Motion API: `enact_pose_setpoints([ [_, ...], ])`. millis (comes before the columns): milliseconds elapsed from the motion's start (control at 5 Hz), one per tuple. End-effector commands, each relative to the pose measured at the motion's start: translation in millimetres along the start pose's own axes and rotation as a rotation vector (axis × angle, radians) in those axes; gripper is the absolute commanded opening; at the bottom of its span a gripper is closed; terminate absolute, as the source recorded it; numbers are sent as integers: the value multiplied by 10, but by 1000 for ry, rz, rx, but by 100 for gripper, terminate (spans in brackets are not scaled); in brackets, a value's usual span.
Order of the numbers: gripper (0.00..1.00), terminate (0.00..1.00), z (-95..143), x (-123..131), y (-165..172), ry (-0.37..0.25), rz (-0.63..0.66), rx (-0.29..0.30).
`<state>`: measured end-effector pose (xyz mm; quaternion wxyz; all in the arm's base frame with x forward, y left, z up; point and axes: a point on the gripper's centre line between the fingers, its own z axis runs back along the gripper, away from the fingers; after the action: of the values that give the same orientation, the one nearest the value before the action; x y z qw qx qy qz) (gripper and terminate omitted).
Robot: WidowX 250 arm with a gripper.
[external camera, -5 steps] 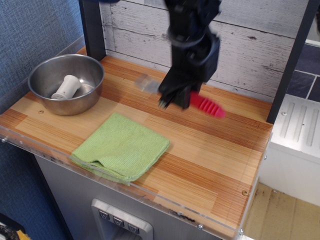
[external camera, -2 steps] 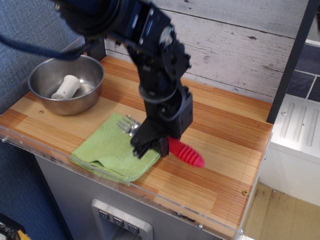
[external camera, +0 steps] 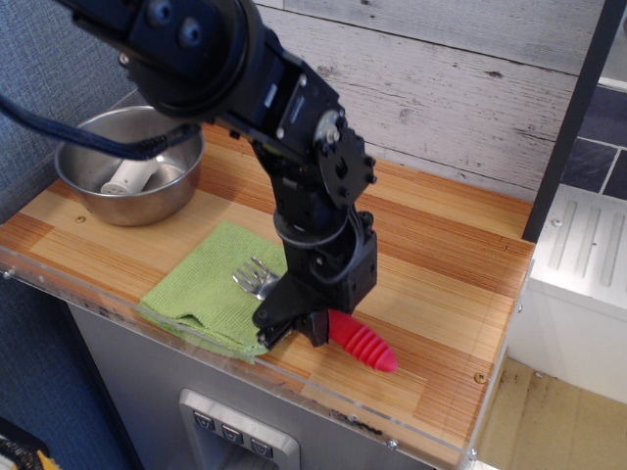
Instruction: Put the silver part of the red fork on the green cloth.
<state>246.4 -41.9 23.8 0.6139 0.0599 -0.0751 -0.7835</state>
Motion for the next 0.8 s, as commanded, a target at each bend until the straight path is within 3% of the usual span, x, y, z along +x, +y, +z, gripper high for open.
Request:
enact_pose_setpoints([
  [0, 0, 0, 33, 110, -118, 4, -11, -8],
  [200, 100, 0, 33, 91, -110, 47, 30, -51],
  [600, 100, 0, 53, 95, -96, 35, 55, -36],
])
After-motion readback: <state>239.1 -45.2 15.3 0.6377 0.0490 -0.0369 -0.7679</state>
